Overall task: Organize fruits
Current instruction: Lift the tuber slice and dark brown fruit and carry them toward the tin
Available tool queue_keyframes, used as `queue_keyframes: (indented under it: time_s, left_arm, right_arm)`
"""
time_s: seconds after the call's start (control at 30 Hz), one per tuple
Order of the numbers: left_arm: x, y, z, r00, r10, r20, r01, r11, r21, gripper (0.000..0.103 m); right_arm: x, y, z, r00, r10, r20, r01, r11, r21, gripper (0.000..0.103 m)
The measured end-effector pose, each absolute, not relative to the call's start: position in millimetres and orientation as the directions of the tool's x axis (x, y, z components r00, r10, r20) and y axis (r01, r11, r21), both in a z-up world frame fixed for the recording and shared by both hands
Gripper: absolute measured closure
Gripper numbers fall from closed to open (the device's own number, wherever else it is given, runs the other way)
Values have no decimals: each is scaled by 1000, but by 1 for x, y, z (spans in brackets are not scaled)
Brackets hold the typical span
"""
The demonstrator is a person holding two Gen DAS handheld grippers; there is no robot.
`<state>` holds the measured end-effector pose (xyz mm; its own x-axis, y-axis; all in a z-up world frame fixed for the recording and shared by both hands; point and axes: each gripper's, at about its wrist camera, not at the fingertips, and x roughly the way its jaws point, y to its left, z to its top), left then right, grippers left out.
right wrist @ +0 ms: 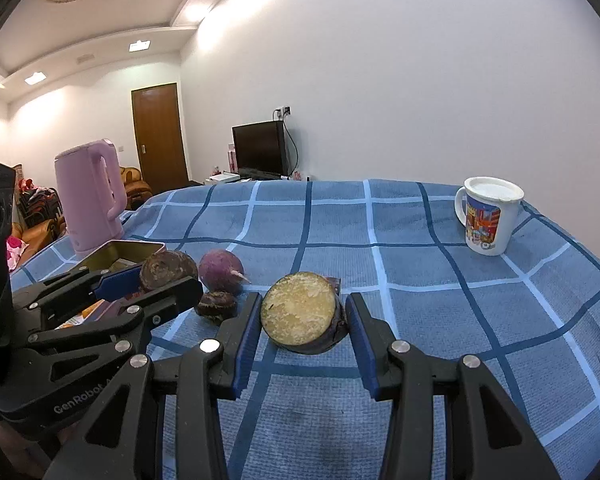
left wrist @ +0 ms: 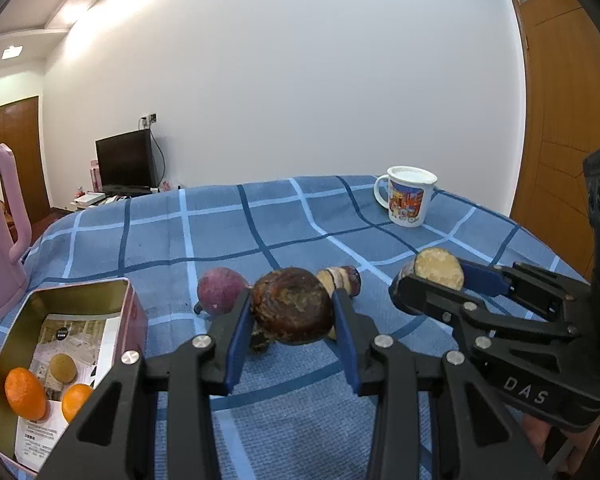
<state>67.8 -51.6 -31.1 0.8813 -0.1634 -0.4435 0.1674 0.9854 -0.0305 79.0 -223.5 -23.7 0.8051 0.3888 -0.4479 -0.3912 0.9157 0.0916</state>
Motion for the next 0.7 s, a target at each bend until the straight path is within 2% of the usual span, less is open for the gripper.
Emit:
queue_keyframes:
  time_s: [0.7]
  left_arm:
    - [59,-49,-27,908,-155,-390,159,987,-24,62]
  right_arm:
    - [68,-224,-19,829,395,-394,-402,913,69,58]
